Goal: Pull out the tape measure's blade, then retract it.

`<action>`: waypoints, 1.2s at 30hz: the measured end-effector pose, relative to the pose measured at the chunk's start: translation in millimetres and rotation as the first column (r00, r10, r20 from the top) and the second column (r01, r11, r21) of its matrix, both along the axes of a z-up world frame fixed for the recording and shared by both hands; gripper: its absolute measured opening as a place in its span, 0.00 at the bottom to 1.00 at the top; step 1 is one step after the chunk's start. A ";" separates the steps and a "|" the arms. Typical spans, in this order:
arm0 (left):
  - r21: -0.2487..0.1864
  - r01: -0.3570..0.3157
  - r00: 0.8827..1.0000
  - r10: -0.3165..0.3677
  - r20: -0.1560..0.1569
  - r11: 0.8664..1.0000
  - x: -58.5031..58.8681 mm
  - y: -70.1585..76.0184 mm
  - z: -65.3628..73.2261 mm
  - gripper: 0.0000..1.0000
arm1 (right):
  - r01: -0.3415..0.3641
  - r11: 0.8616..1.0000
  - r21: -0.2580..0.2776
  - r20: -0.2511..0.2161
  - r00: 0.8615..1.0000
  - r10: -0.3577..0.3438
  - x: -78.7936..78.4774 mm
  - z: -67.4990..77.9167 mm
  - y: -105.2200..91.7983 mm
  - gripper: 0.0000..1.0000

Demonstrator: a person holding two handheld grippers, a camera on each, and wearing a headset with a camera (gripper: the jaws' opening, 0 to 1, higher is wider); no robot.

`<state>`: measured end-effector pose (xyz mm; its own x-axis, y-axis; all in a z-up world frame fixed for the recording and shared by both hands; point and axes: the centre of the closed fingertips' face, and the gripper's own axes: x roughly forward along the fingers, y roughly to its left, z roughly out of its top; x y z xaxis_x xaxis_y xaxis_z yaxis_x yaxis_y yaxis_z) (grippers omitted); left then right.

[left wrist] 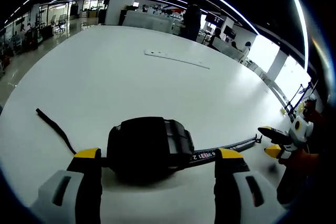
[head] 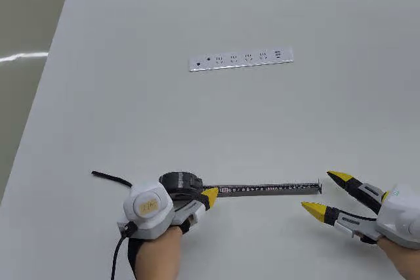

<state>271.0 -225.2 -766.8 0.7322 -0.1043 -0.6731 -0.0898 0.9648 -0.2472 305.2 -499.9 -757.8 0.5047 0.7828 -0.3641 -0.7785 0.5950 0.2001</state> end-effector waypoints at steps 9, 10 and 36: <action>-0.006 -0.044 0.999 0.044 -0.016 0.999 4.0 0.6 -3.8 0.87 | -0.029 0.999 0.013 -0.009 1.000 0.029 2.1 -0.9 4.1 0.58; 0.000 -0.044 0.999 0.044 -0.014 0.999 4.7 0.8 -3.4 0.87 | -0.031 0.999 0.017 -0.010 0.999 0.031 2.3 -0.6 4.7 0.58; -0.008 -0.135 0.989 0.135 -0.055 0.991 10.4 6.9 -14.8 0.77 | -0.119 0.993 0.006 -0.020 0.993 0.119 4.8 -12.8 14.0 0.49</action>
<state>281.4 -218.3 -781.6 0.7025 -0.0147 -0.7115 -0.2326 0.9401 -0.2491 309.9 -485.8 -770.6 0.4002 0.8386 -0.3696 -0.8396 0.4972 0.2188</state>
